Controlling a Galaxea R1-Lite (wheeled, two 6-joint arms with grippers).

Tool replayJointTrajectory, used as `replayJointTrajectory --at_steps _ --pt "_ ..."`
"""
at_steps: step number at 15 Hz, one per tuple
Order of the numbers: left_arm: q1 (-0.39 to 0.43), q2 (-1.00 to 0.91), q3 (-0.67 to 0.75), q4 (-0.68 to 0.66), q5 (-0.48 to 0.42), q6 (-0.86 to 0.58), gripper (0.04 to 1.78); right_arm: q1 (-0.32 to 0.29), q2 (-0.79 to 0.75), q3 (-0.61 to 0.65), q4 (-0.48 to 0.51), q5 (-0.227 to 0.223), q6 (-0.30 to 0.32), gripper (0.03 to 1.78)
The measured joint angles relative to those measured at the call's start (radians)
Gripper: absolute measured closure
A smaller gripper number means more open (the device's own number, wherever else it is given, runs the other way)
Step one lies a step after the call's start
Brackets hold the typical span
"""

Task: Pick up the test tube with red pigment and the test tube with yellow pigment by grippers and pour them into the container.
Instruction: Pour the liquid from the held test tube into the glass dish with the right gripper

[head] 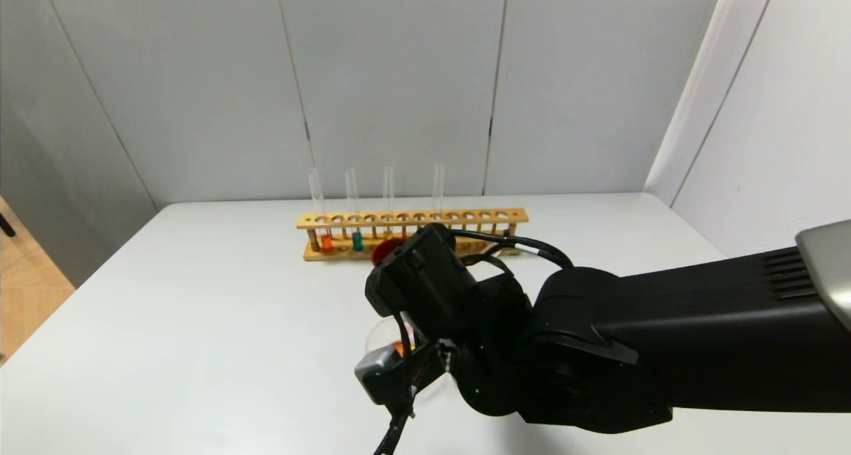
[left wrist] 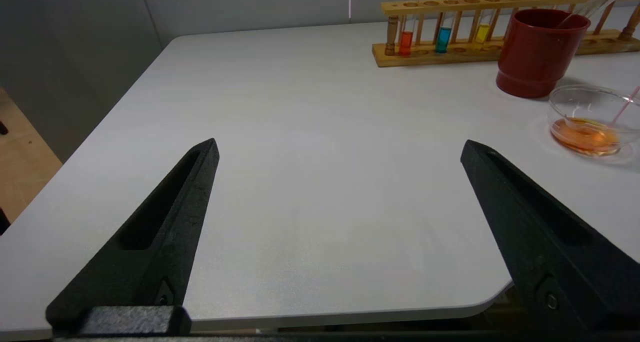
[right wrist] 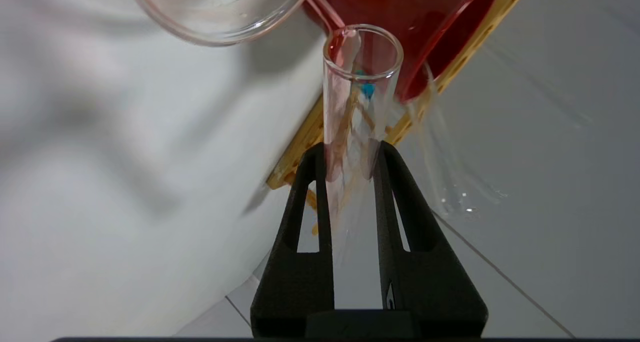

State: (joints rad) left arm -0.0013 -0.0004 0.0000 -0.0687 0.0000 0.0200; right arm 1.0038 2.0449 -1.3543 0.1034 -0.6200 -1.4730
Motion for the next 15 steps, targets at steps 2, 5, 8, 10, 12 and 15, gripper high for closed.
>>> replayJointTrajectory --at_steps 2,5,8,10,12,15 --pt "0.000 0.000 0.000 0.000 0.000 0.000 0.11 -0.007 -0.001 0.000 0.021 -0.019 0.000 1.54" --pt "0.000 0.000 0.000 0.000 0.000 0.000 0.11 -0.022 -0.002 -0.006 0.023 -0.021 -0.001 1.54" --pt "0.000 0.000 0.000 0.000 0.000 0.000 0.11 -0.024 0.000 -0.024 0.023 -0.023 -0.007 1.54" --pt "0.000 0.000 0.000 0.000 0.000 0.000 0.11 -0.026 0.001 -0.029 0.023 -0.032 -0.025 1.54" --pt "0.000 0.000 0.000 0.000 0.000 0.000 0.11 -0.026 0.005 -0.034 0.020 -0.047 -0.045 1.54" --pt "0.000 0.000 0.000 0.000 0.000 0.000 0.11 -0.025 0.014 -0.042 0.019 -0.049 -0.051 1.54"
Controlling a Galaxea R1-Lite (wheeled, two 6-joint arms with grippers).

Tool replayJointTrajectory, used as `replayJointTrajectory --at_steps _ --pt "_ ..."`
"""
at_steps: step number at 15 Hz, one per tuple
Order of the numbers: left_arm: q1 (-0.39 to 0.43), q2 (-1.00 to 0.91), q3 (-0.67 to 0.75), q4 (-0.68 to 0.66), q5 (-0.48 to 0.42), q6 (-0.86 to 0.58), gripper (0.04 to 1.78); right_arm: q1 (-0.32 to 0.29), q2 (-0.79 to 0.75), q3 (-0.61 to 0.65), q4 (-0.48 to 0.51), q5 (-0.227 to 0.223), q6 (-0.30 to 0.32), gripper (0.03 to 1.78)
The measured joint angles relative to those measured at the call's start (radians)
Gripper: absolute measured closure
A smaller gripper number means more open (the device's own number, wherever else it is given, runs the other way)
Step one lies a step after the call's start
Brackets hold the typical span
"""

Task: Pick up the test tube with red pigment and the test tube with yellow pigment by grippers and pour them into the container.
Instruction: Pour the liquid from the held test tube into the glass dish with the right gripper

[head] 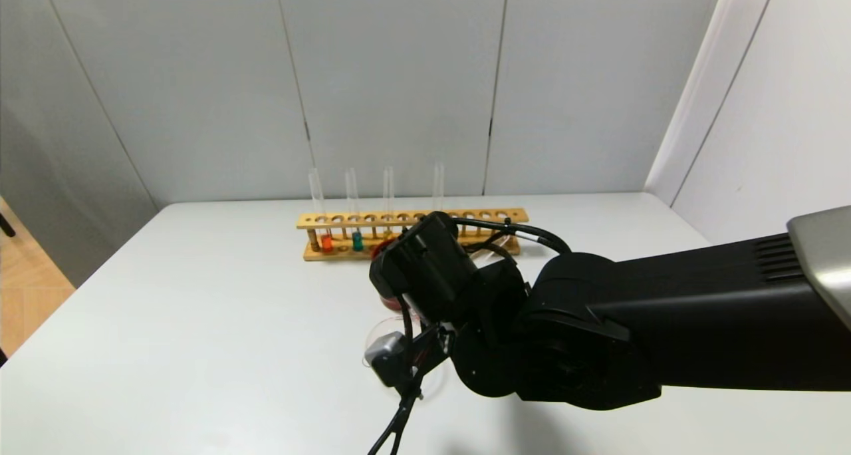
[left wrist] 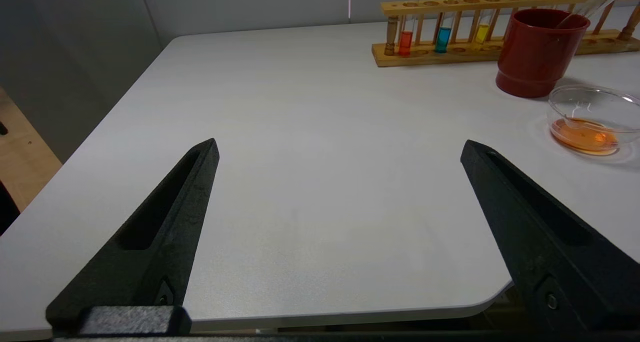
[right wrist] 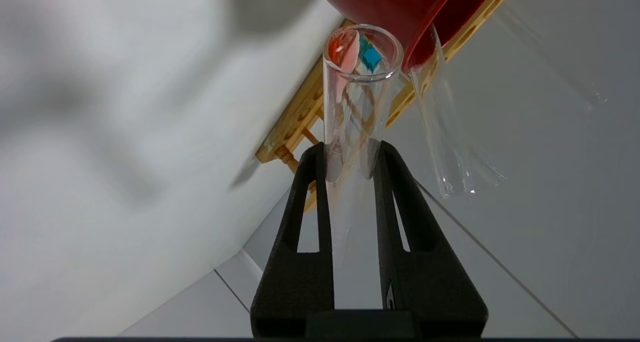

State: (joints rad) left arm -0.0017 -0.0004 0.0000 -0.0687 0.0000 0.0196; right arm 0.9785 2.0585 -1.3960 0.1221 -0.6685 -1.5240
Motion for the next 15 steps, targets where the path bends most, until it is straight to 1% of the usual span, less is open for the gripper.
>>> replayJointTrajectory --at_steps 4,9,11,14,15 --pt "0.000 0.000 0.000 0.000 0.000 0.000 0.11 0.002 0.008 -0.016 0.000 -0.011 -0.025 1.54" --pt "0.000 0.000 0.000 0.000 0.000 0.000 0.11 0.004 0.012 -0.019 0.000 -0.012 -0.029 1.54" --pt "0.000 0.000 0.000 0.000 0.000 0.000 0.11 0.004 0.015 -0.018 0.000 -0.013 -0.050 1.54" --pt "0.000 0.000 0.000 0.000 0.000 0.001 0.11 0.009 0.020 -0.016 0.000 -0.013 -0.058 1.54" --pt "0.000 0.000 0.000 0.000 0.000 0.000 0.11 0.010 0.021 -0.016 0.000 -0.019 -0.062 1.54"
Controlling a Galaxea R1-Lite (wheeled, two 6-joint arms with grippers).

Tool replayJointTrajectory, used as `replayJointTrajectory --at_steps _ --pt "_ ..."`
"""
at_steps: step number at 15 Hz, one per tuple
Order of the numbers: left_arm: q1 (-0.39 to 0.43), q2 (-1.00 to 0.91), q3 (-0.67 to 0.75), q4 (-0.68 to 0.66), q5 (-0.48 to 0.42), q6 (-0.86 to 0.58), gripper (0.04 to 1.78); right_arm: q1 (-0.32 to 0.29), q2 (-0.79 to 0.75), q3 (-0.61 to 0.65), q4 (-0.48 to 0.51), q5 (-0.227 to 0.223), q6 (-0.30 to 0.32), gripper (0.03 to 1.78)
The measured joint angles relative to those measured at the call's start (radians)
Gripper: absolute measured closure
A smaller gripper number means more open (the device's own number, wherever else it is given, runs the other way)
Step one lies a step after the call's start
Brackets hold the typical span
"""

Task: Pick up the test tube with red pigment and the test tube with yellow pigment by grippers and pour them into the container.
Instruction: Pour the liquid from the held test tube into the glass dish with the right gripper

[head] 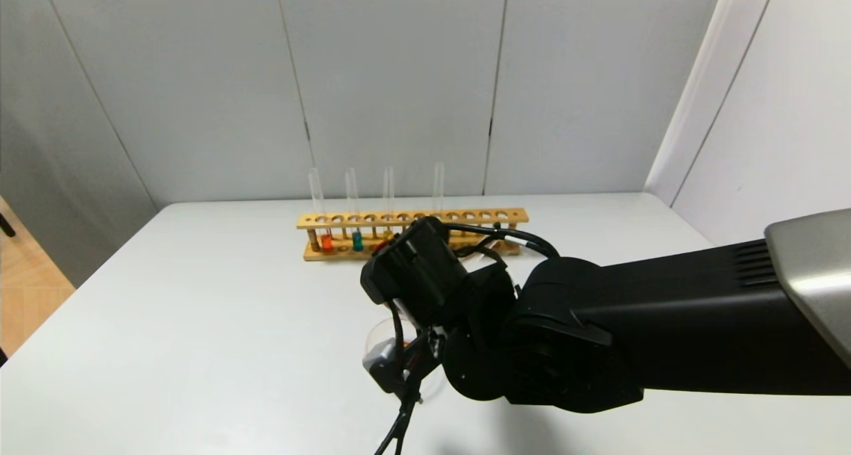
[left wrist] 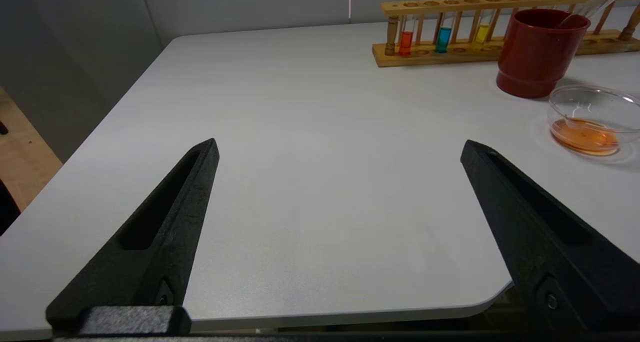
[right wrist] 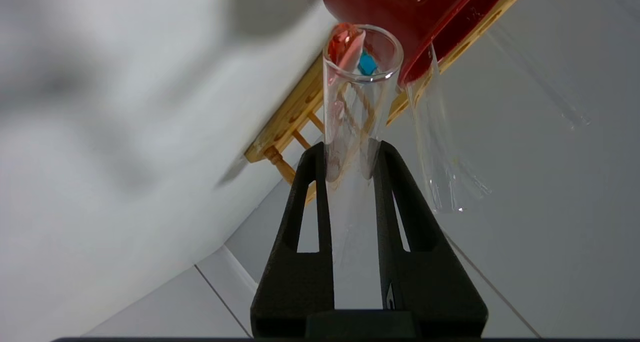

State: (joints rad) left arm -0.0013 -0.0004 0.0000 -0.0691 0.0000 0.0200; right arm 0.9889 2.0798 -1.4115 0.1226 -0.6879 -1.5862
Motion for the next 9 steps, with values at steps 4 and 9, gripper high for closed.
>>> replayJointTrajectory --at_steps 4,9 --pt "0.000 0.000 0.000 0.000 0.000 0.000 0.11 0.011 0.002 -0.001 -0.004 -0.019 -0.004 1.54" --pt "0.000 0.000 0.000 0.000 0.000 0.000 0.11 0.016 0.008 -0.005 -0.007 -0.020 -0.007 1.54"
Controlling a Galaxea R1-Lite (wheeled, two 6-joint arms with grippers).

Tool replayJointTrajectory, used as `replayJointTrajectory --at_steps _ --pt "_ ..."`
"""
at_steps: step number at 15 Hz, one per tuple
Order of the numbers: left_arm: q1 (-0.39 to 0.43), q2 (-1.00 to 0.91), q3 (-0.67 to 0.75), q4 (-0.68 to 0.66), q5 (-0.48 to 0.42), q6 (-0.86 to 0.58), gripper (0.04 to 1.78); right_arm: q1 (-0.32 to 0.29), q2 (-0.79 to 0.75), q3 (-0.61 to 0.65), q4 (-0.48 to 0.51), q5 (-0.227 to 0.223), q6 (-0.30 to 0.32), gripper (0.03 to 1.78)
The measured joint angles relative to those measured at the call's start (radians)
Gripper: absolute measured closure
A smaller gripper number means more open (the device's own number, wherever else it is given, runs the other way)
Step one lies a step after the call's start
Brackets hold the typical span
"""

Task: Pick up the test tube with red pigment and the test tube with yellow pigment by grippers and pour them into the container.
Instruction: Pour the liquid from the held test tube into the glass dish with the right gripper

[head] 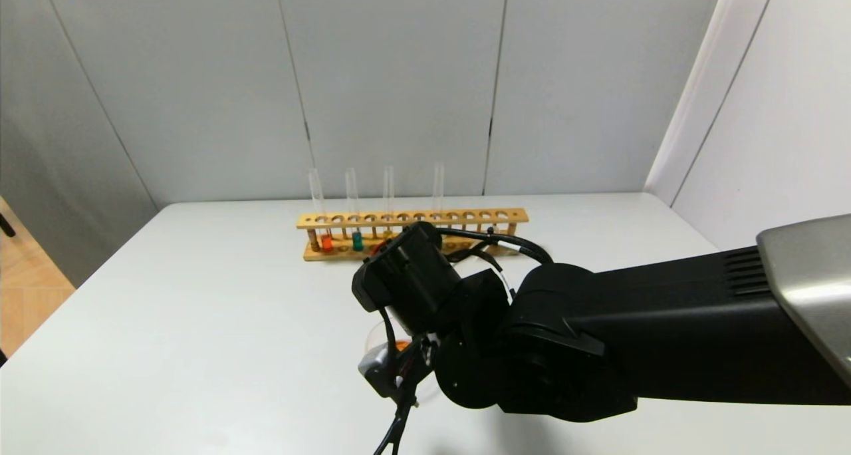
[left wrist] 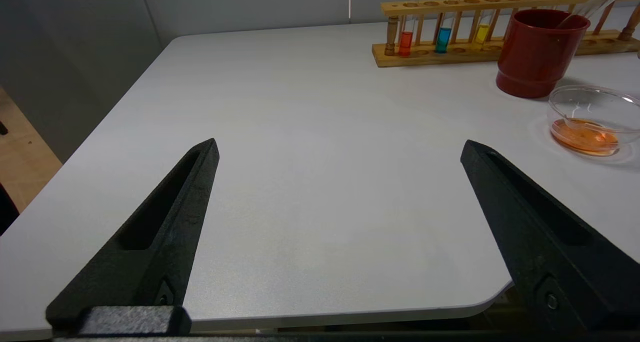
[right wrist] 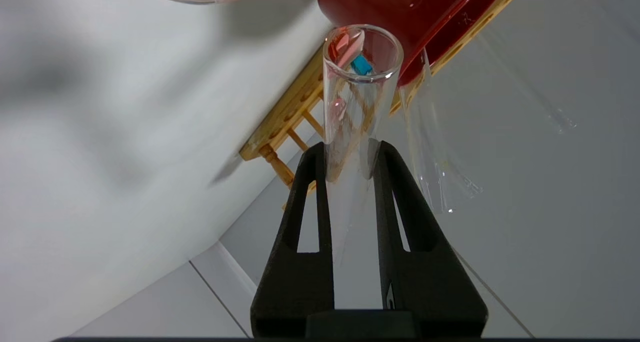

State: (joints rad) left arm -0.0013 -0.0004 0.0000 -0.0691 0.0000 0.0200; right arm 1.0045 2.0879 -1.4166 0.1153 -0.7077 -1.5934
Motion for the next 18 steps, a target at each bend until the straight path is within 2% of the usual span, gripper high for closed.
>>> replayJointTrajectory --at_steps 9,11,15,18 --pt "0.000 0.000 0.000 0.000 0.000 0.000 0.11 0.015 0.015 -0.014 0.002 -0.009 -0.060 1.54" --pt "0.000 0.000 0.000 0.000 0.000 0.000 0.11 0.016 0.017 -0.014 -0.001 -0.042 -0.085 1.54" --pt "0.000 0.000 0.000 0.000 0.000 0.000 0.11 0.017 0.019 -0.015 -0.002 -0.058 -0.114 1.54" --pt "0.000 0.000 0.000 0.000 0.000 0.000 0.11 0.017 0.021 -0.014 -0.001 -0.077 -0.163 1.54"
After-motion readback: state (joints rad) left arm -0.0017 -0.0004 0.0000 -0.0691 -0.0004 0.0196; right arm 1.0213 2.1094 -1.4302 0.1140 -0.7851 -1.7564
